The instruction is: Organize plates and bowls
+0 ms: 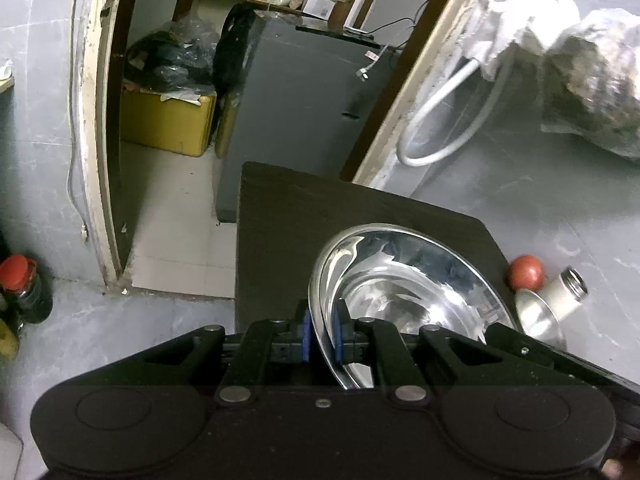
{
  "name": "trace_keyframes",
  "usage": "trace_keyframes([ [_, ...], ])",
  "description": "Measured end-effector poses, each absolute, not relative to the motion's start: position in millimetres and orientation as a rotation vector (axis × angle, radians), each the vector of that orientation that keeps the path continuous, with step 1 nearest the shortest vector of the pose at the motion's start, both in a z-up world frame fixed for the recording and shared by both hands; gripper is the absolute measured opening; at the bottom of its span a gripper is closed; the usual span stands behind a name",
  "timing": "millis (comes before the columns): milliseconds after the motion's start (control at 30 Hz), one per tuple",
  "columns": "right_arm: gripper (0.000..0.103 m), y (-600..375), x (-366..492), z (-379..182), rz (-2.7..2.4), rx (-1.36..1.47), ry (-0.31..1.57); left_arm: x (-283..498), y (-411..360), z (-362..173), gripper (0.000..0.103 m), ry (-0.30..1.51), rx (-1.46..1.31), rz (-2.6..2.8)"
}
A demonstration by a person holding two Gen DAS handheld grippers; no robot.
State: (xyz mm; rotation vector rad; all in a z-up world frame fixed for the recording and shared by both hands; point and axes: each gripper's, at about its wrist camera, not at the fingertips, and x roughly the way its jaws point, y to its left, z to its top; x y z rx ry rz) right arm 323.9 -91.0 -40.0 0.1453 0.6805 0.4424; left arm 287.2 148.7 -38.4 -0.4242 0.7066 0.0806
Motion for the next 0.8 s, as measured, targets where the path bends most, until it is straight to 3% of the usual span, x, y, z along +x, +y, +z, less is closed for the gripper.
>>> trace_keyframes([
  [800,0.021,-171,210,-47,0.533,0.137,0.777,182,65,-46,0.018,0.929,-0.217,0.014],
])
